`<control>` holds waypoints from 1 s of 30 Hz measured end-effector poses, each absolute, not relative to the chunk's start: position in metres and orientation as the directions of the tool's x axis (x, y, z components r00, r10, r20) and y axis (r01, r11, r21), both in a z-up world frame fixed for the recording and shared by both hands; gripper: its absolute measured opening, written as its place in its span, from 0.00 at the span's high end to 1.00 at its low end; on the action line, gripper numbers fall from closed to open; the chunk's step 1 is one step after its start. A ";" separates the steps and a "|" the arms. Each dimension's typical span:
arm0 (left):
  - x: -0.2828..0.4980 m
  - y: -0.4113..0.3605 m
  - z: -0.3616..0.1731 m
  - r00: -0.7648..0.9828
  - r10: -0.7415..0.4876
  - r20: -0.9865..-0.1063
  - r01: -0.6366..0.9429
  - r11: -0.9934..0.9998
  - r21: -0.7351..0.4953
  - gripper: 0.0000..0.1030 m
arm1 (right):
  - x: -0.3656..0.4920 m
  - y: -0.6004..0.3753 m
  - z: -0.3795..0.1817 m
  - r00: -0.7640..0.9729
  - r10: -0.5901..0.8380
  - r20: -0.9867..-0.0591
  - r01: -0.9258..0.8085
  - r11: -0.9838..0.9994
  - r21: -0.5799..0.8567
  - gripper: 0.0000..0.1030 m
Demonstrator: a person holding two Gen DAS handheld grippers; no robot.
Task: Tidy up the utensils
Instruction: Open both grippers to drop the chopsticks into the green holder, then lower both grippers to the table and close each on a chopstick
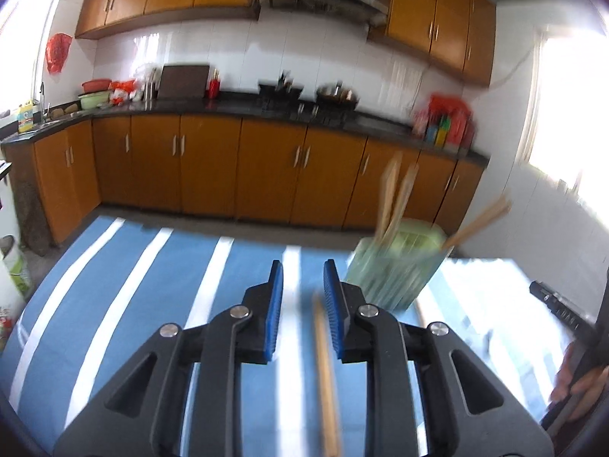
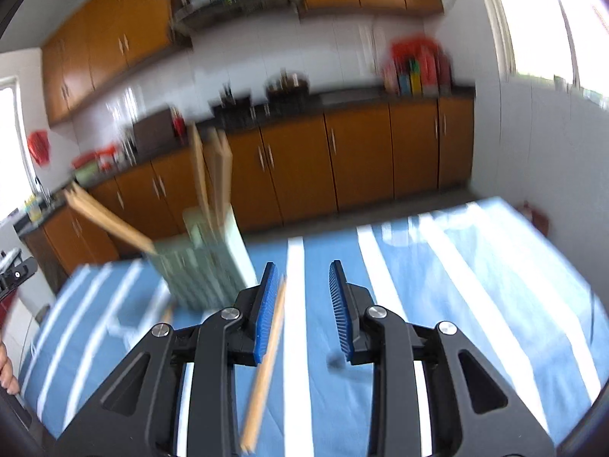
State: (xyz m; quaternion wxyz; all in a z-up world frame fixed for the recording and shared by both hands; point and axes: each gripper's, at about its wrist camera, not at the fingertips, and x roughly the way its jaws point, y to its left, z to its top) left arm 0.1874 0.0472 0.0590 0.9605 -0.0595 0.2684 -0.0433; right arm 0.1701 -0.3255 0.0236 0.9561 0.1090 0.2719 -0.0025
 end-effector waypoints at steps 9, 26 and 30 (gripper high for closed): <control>0.190 0.065 -0.021 0.718 -0.099 -0.689 -0.008 0.989 -0.150 0.78 | 0.199 -0.277 -0.076 0.626 0.203 -0.753 0.014 0.962 0.272 0.72; 0.198 0.040 -0.052 0.637 -0.178 -0.750 0.052 0.981 -0.188 0.75 | 0.208 -0.260 -0.100 0.619 0.011 -0.785 0.051 0.997 0.054 0.93; 0.197 0.026 -0.064 0.604 -0.219 -0.766 0.093 0.974 -0.205 0.77 | 0.214 -0.288 -0.101 0.619 -0.018 -0.785 0.167 0.980 0.109 0.93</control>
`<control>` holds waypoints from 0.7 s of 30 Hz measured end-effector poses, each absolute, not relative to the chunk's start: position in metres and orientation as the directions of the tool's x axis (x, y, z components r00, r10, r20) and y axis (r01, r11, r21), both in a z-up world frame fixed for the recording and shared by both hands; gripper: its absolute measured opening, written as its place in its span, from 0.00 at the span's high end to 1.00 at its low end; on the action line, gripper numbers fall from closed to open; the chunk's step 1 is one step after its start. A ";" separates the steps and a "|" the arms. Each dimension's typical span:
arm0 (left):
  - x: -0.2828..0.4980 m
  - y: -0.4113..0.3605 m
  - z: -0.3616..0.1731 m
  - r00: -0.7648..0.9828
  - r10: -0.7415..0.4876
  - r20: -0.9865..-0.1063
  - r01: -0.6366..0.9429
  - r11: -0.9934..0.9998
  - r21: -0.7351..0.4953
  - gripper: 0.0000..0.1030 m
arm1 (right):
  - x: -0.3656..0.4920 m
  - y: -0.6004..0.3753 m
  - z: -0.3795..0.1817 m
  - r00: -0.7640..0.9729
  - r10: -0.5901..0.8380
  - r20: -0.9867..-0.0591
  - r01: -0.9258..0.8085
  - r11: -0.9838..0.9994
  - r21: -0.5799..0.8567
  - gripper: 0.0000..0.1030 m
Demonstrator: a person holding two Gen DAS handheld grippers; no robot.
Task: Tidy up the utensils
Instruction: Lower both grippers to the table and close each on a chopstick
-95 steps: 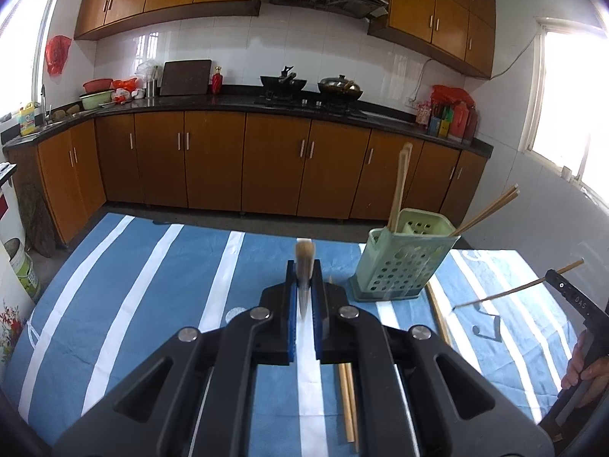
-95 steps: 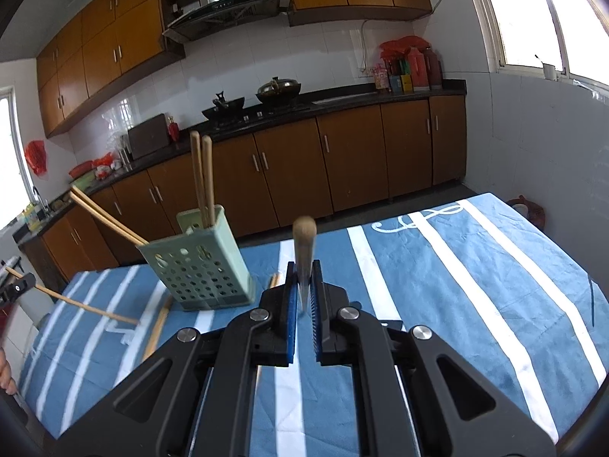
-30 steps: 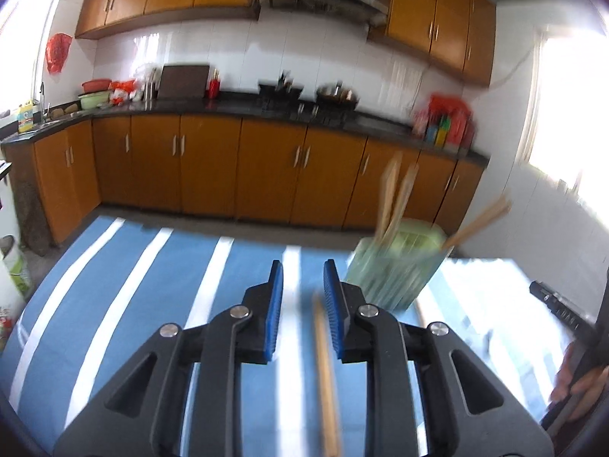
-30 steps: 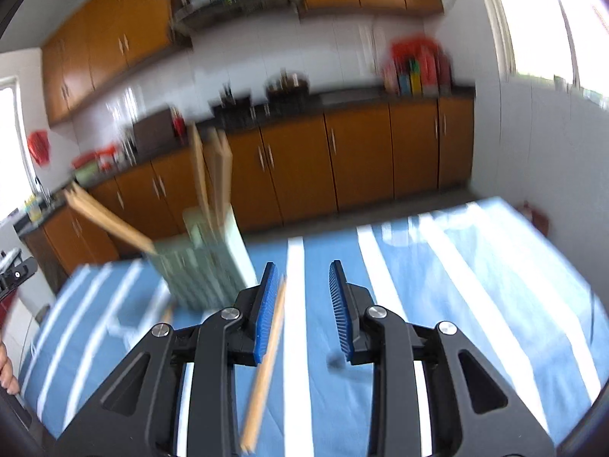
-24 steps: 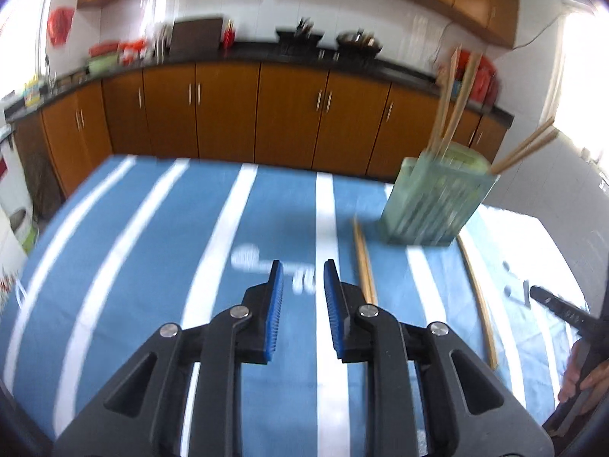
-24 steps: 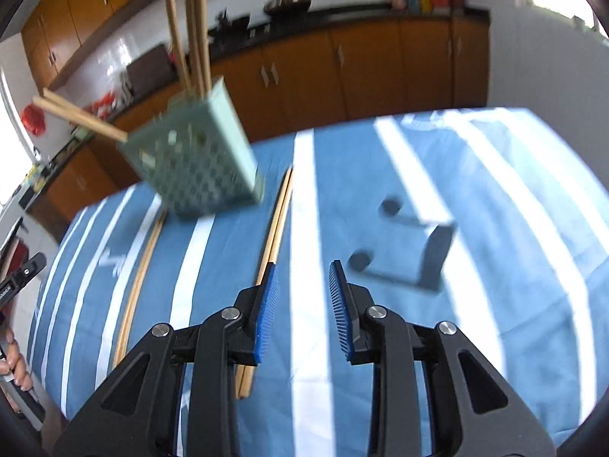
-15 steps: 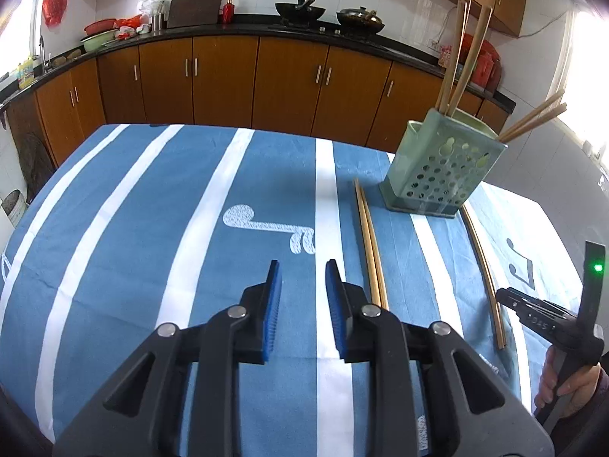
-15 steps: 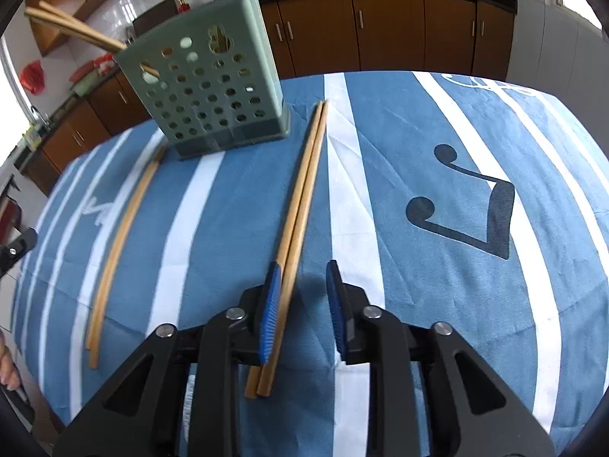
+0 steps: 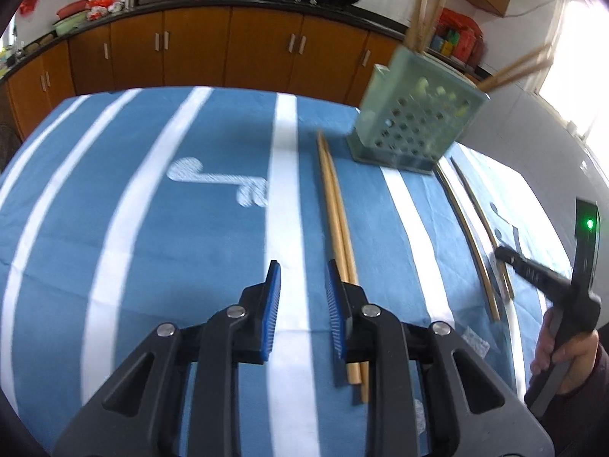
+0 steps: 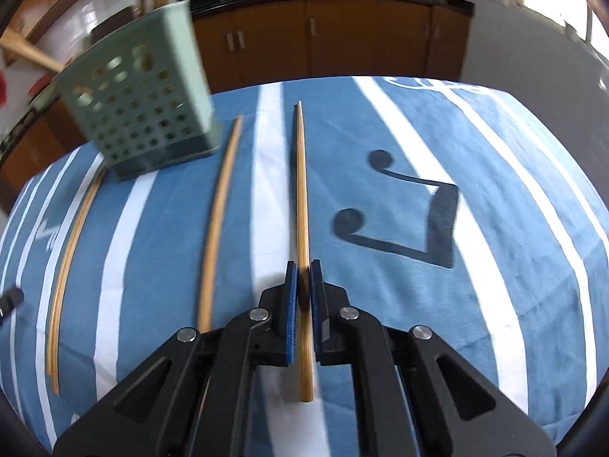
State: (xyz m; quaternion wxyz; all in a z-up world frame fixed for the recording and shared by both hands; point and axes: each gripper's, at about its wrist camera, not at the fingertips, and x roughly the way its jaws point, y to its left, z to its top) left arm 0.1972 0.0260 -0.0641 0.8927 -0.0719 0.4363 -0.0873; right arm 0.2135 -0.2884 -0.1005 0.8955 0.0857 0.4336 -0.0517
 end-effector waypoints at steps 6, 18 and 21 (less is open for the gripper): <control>0.199 0.006 -0.080 0.562 -0.231 -0.794 0.143 0.973 -0.181 0.85 | 0.212 -0.295 -0.102 0.625 -0.022 -0.780 0.155 0.983 0.096 0.93; 0.207 -0.013 -0.090 0.571 -0.160 -0.805 0.140 0.985 -0.096 0.89 | 0.206 -0.290 -0.101 0.631 -0.023 -0.776 0.143 0.986 0.087 0.93; 0.214 -0.011 -0.091 0.585 -0.135 -0.800 0.106 0.990 -0.090 0.92 | 0.206 -0.287 -0.101 0.637 -0.023 -0.771 0.135 0.987 0.082 0.92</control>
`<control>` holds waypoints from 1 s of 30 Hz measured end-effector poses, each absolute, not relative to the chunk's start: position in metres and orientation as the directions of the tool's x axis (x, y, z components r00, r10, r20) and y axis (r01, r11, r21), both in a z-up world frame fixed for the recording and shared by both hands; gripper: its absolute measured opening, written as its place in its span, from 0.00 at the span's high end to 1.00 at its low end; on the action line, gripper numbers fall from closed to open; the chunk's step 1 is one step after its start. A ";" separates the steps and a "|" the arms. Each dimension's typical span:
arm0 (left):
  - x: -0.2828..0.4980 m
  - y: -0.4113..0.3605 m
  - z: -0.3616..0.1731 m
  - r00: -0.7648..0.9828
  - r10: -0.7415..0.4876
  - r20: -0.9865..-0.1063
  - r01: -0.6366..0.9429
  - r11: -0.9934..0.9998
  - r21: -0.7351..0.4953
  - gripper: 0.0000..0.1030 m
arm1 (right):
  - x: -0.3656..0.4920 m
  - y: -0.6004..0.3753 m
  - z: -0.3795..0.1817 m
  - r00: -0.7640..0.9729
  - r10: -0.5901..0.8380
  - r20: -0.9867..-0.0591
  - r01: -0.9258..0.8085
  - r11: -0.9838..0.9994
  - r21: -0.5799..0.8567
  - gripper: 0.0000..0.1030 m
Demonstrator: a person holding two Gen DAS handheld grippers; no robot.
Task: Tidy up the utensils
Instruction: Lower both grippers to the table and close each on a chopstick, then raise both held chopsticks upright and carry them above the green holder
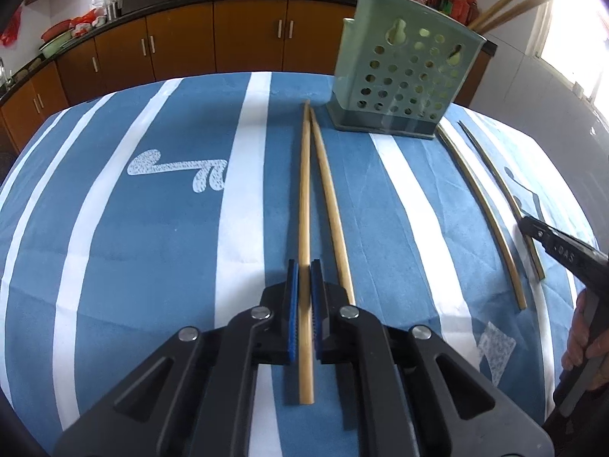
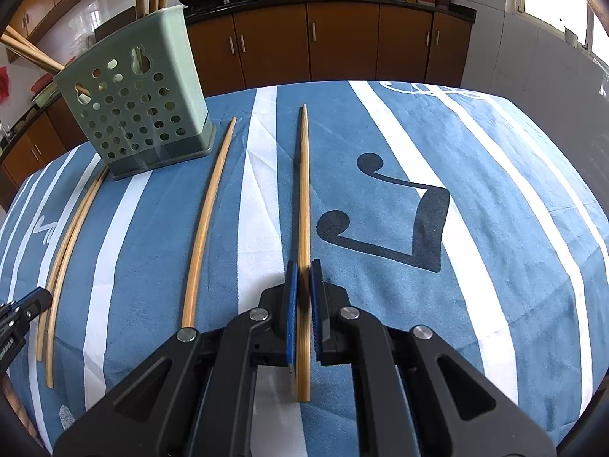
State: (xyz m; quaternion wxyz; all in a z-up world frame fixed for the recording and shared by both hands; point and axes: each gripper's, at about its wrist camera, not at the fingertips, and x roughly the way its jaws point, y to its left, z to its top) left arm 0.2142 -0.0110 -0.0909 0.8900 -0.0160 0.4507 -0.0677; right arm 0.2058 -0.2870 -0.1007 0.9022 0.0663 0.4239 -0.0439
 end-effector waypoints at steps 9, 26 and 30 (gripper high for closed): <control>0.228 0.033 -0.091 0.605 -0.080 -0.792 -0.007 0.994 -0.106 0.93 | 0.211 -0.291 -0.101 0.660 -0.033 -0.750 0.121 0.991 0.063 0.93; 0.226 0.038 -0.094 0.630 -0.099 -0.770 0.004 0.992 -0.124 0.91 | 0.213 -0.291 -0.101 0.658 -0.052 -0.751 0.127 0.991 0.043 0.93; 0.226 0.036 -0.094 0.630 -0.087 -0.771 0.003 0.994 -0.109 0.91 | 0.213 -0.291 -0.100 0.658 -0.047 -0.751 0.127 0.991 0.049 0.92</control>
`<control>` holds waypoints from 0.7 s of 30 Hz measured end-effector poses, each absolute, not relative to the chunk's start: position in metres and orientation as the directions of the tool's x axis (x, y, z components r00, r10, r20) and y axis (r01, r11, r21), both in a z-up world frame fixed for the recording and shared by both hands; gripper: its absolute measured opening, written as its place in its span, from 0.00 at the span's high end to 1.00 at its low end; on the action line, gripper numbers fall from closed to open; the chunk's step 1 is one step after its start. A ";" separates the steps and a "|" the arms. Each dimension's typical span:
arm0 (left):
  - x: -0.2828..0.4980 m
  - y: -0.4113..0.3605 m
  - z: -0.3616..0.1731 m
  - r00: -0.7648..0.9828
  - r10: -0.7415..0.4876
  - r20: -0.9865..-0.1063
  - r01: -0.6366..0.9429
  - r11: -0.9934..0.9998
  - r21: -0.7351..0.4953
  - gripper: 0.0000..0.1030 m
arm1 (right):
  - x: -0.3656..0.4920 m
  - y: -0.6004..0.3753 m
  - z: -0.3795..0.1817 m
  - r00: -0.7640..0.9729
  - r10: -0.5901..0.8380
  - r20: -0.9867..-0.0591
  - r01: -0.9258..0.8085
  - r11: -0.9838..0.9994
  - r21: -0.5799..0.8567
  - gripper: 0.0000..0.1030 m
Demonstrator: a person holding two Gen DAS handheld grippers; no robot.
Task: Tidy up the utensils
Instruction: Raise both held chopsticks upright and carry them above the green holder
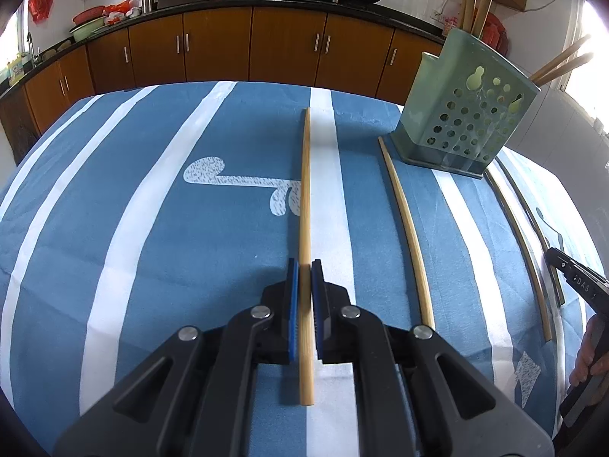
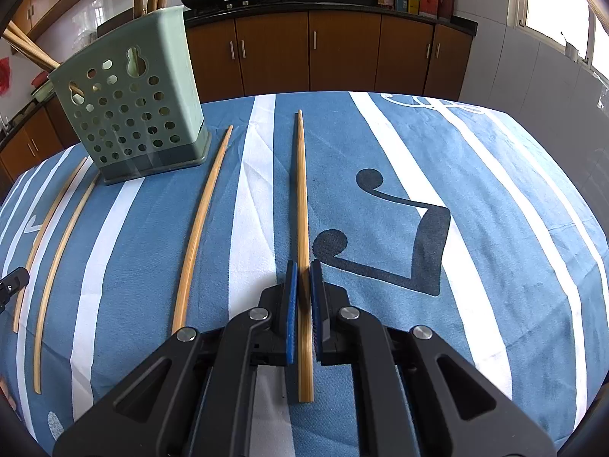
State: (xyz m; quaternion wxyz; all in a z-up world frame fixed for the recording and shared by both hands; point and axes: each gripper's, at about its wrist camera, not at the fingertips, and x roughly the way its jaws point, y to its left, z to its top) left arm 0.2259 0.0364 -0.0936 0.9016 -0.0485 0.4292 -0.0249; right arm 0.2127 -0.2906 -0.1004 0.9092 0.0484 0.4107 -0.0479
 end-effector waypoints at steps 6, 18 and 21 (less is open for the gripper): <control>0.226 0.035 -0.094 0.630 -0.076 -0.773 0.004 0.996 -0.094 0.91 | 0.213 -0.291 -0.100 0.658 -0.043 -0.751 0.127 0.990 0.054 0.92; 0.226 0.034 -0.094 0.631 -0.071 -0.773 0.004 0.996 -0.088 0.91 | 0.213 -0.292 -0.101 0.660 -0.029 -0.751 0.127 0.989 0.073 0.92; 0.226 0.035 -0.095 0.631 -0.075 -0.772 0.004 0.996 -0.093 0.91 | 0.213 -0.293 -0.101 0.660 -0.024 -0.751 0.126 0.989 0.079 0.92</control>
